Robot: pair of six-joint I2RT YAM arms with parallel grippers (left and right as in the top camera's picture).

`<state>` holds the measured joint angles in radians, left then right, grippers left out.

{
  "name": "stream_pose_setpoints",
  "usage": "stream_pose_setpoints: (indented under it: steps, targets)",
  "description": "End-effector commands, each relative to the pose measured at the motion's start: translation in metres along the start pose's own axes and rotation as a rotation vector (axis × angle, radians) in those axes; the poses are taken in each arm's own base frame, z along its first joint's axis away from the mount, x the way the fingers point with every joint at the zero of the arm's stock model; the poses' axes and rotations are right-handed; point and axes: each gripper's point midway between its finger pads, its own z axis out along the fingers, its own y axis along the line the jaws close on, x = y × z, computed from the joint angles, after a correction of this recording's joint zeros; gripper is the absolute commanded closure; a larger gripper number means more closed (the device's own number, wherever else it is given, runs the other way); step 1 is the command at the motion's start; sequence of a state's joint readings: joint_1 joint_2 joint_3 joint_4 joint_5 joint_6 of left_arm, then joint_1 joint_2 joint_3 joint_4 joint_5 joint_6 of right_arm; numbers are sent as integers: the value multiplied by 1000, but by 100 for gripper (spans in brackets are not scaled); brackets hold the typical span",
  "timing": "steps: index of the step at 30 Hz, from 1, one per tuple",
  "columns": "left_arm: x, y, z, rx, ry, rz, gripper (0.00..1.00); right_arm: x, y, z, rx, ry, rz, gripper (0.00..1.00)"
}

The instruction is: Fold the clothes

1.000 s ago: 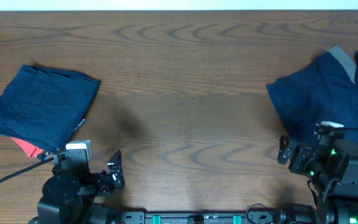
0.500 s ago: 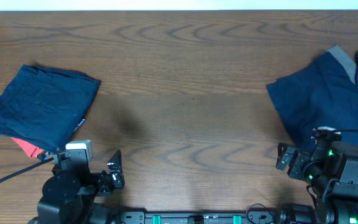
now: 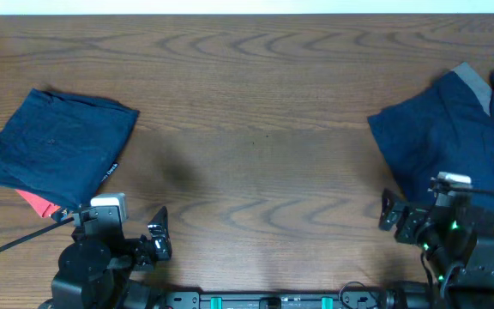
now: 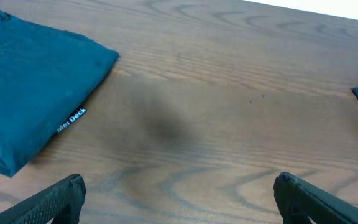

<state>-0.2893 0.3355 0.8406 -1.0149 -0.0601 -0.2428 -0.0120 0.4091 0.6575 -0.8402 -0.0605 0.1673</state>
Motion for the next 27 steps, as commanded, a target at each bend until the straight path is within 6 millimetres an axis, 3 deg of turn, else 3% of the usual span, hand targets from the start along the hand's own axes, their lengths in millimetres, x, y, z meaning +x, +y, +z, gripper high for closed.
stream_pose_setpoints:
  steps: [1, 7, 14, 19, 27]
  targets:
    - [0, 2, 0, -12, -3, -8, 2, 6, 14, 10, -75, -93, -96, 1]
    - [0, 2, 0, -12, -3, -8, 2, 8, 35, 26, -199, -318, -138, 1]
    - [0, 2, 0, -12, -3, -8, 2, 7, 39, 39, -211, -490, -248, 1]
    - [0, 2, 0, -12, -3, -7, 2, 23, 36, 56, -204, -489, -269, 1]
    - [0, 2, 0, -12, -3, -8, 2, 22, 34, 56, -186, -499, -300, 1]
